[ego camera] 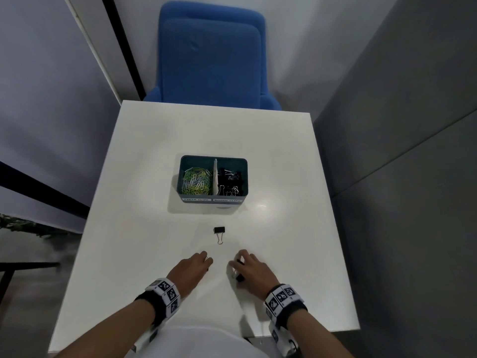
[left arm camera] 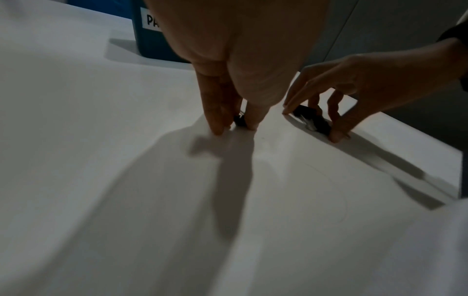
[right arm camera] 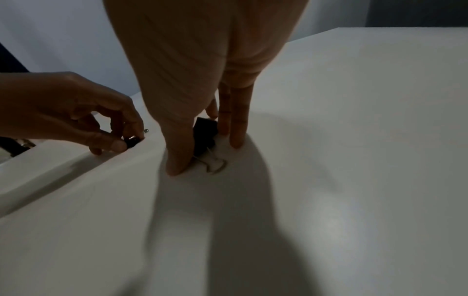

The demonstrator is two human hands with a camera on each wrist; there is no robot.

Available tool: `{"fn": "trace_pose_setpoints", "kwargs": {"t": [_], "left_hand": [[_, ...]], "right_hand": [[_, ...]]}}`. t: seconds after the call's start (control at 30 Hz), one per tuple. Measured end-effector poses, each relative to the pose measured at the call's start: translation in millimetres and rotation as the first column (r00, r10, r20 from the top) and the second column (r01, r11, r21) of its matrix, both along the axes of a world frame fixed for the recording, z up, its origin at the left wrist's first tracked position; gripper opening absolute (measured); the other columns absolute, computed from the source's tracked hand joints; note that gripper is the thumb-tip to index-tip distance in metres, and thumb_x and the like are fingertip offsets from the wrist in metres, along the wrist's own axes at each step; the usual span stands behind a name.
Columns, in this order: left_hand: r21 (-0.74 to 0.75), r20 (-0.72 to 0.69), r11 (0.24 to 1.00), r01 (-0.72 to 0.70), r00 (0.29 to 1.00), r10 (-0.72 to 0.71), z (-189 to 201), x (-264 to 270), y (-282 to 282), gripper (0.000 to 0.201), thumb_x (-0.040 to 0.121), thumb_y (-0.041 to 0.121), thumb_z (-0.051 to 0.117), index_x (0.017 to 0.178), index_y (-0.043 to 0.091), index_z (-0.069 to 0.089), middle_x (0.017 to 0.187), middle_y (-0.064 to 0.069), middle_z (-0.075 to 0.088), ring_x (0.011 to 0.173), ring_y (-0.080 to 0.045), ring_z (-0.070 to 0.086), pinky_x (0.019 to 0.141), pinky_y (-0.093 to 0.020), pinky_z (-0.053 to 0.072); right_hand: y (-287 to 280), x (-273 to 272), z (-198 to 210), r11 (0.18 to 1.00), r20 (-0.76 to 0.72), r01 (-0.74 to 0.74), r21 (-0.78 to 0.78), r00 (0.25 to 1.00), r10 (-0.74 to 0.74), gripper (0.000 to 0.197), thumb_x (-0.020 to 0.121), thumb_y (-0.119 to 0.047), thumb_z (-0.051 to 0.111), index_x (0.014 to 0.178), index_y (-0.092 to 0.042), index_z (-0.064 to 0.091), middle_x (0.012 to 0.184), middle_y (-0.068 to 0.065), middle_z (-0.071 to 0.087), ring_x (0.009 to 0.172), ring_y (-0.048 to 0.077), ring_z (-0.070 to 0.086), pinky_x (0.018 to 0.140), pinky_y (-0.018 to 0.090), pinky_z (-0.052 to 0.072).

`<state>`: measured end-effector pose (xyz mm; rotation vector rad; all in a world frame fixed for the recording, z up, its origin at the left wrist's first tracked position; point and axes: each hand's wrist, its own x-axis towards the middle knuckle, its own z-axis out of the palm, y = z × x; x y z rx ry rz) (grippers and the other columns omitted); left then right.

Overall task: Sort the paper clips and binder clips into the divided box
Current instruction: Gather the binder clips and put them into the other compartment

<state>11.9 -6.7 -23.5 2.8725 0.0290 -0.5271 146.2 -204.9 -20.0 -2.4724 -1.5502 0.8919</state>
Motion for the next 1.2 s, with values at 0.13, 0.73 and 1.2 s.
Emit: {"fn": "trace_pose_setpoints", "kwargs": {"t": [0.13,0.73,1.2], "left_hand": [[-0.032,-0.096,0.997,-0.075,0.993,0.072,-3.6,11.8,-2.9,0.039,0.044,0.012,0.086,0.065,0.018,0.054,0.064,0.003,0.05,0.046,-0.015,0.05,0.03,-0.023,0.029],[-0.21,0.356,0.95,-0.231,0.887,0.295,119.0,141.2,40.5,0.009,0.089,0.024,0.061,0.095,0.018,0.059,0.092,0.006,0.057,0.067,-0.01,0.055,0.058,-0.024,0.048],[-0.09,0.212,0.974,-0.206,0.952,0.221,62.4,106.5,43.7,0.013,0.091,0.018,0.049,0.096,0.016,0.062,0.098,-0.001,0.064,0.081,-0.017,0.061,0.065,-0.033,0.053]], "right_hand": [[22.5,-0.1,-3.5,0.992,-0.019,0.114,0.058,0.993,-0.113,0.028,0.081,-0.015,0.065,0.108,-0.012,0.057,0.116,0.011,0.05,0.095,0.033,0.055,0.063,0.041,0.05],[49.5,15.7,1.3,0.876,-0.252,0.48,-0.044,0.843,-0.474,0.045,0.063,-0.02,0.082,0.095,-0.014,0.051,0.1,0.002,0.049,0.082,0.025,0.053,0.073,0.036,0.048],[77.7,82.2,94.9,0.804,-0.106,0.534,0.263,0.844,-0.526,0.012,0.081,-0.017,0.07,0.092,-0.013,0.067,0.09,0.007,0.071,0.084,0.023,0.064,0.069,0.026,0.047]]}}
